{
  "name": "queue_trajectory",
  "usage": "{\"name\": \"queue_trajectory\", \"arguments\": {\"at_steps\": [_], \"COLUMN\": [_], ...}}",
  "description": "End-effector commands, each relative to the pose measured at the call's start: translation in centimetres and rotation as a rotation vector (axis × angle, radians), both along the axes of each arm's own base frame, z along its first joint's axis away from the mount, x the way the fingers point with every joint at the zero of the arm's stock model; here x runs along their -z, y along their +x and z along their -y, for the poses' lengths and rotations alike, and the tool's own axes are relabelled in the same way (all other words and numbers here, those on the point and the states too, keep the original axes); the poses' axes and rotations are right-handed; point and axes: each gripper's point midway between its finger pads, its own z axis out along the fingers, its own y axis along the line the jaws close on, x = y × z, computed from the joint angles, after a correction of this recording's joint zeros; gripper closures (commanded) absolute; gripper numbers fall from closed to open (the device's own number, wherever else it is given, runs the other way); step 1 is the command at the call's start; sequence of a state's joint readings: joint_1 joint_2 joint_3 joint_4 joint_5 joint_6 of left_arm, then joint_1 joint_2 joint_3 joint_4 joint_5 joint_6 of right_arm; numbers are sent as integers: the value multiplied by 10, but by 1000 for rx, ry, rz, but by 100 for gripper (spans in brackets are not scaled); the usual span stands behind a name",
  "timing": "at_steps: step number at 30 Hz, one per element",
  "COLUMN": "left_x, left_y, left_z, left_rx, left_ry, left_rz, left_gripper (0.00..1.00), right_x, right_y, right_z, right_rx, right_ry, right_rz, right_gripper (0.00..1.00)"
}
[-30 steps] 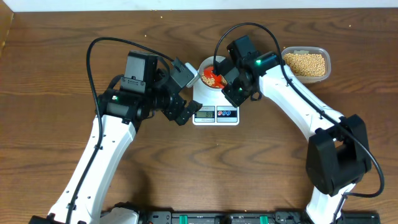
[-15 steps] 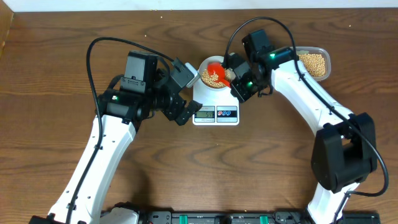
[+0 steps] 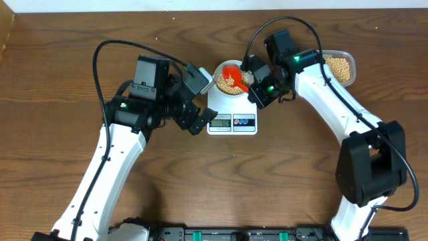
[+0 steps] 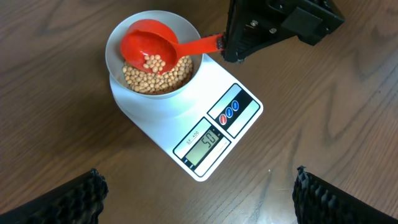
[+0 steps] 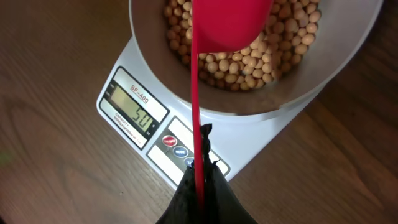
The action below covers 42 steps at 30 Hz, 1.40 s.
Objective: Scoop item into bowl and weigh 50g on scale
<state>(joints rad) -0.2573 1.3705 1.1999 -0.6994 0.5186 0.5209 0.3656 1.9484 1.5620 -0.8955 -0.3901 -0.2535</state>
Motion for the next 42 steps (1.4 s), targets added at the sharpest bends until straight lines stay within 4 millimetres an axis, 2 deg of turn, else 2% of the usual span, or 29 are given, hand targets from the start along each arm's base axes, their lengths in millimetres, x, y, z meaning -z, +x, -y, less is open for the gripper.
{"name": "queue_trajectory", "arguments": {"at_steps": [1,8,23,34,42], "left_x": [1,1,1,1,1], "left_y": [-2,-2,-2,-2,-2], "left_z": [2,2,2,2,2], "left_rx": [12,13,12,13,13], "left_ry": [-6,-6,-6,-6,-6], "left_rz": [-5,-5,-5,-5,-5], "left_gripper": [2,2,2,2,2], "right_x": [-11,-10,-11,-16,-34], "right_y": [3,6,7,0,0], "right_z": [5,11,11,1,-3], "right_rx": [20,36,21,0,-7], "right_ry": [28,28,27,93,122], "right_rz": [14,14,23,-4,-6], "right_gripper": [99,99,99,99,99]}}
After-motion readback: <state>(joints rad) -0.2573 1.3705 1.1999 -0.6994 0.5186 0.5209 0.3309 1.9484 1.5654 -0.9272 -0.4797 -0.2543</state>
